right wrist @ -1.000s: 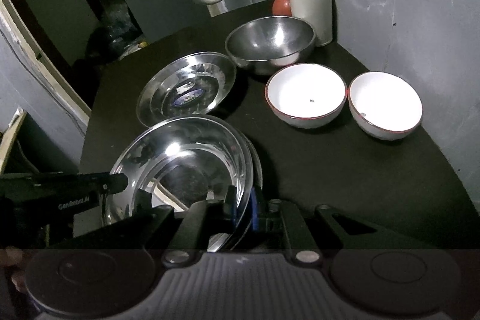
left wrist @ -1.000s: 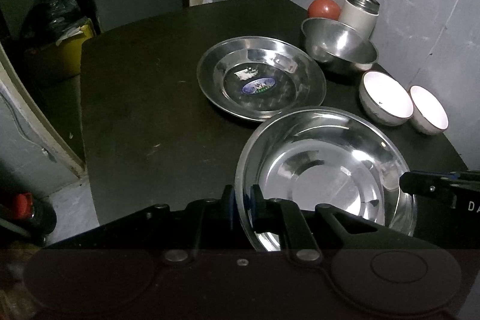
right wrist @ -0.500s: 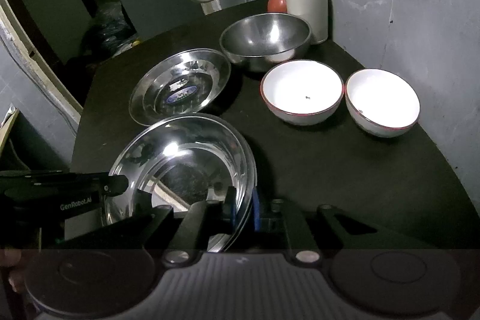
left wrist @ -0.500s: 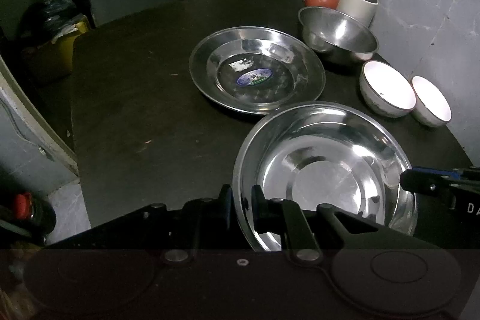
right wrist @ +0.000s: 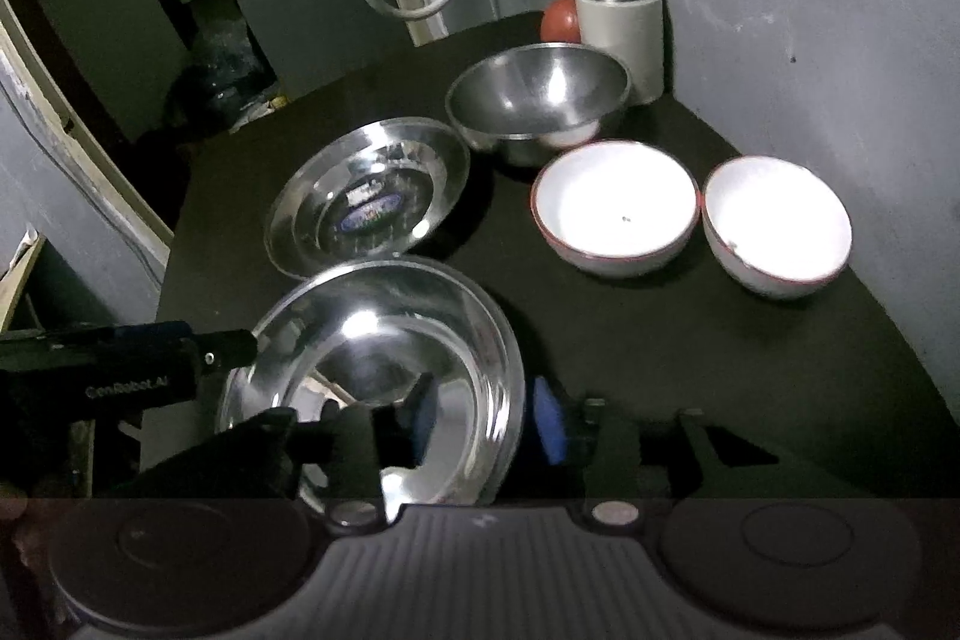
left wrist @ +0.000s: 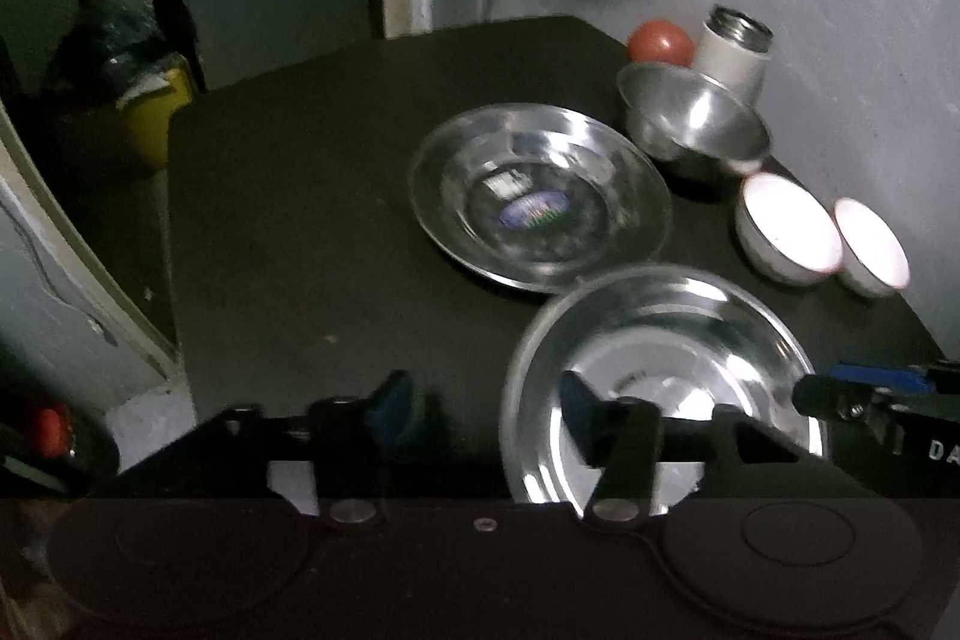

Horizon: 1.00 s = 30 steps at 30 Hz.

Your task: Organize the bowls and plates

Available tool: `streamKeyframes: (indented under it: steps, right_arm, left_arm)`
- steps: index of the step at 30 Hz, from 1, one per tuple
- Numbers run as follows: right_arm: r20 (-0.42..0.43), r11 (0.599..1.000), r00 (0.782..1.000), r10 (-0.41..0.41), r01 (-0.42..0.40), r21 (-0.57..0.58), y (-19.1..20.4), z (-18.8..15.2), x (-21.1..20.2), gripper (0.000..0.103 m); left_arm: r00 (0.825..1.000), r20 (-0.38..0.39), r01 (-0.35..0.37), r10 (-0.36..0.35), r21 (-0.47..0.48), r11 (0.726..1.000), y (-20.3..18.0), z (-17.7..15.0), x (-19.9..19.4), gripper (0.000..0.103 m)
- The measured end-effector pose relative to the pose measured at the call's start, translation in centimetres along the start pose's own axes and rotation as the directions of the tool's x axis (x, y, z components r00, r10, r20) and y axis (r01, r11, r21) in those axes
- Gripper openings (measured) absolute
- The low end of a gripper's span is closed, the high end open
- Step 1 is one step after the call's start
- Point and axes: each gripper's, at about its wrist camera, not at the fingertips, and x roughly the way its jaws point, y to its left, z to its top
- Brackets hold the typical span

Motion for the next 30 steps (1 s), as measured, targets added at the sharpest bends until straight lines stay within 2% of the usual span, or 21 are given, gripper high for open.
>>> streamKeyframes:
  steps: [4,6,10,13,21,30]
  right_arm:
    - [0.019,1.0,1.0,0.016,-0.016,-0.005,0.4,0.9,0.3,0.059]
    - [0.03,1.0,0.999,0.027,-0.026,-0.008,0.6,1.3,0.5,0.071]
    - [0.06,0.998,0.997,0.058,-0.057,-0.015,1.2,2.1,1.0,0.087]
    - [0.08,0.996,0.993,0.085,-0.084,-0.018,1.7,2.8,1.6,0.092]
    - [0.079,0.994,0.991,0.109,-0.107,-0.029,2.7,4.9,4.6,0.092]
    - [0.062,0.995,0.993,0.102,-0.101,-0.024,3.2,6.8,7.8,0.091]
  left_arm:
    - [0.998,0.047,-0.031,0.032,-0.01,0.999,1.0,1.0,-0.2,0.082]
    - [0.997,0.063,-0.042,0.043,-0.023,0.999,1.5,1.5,-0.2,0.092]
    - [0.994,0.088,-0.054,0.059,-0.053,0.997,2.7,2.5,0.3,0.101]
    - [0.993,0.095,-0.065,0.071,-0.069,0.996,3.7,3.4,1.0,0.102]
    - [0.995,0.096,-0.027,0.04,-0.136,0.99,5.6,6.2,4.0,0.102]
    - [0.998,0.07,0.005,0.005,-0.141,0.99,6.0,8.2,7.5,0.102]
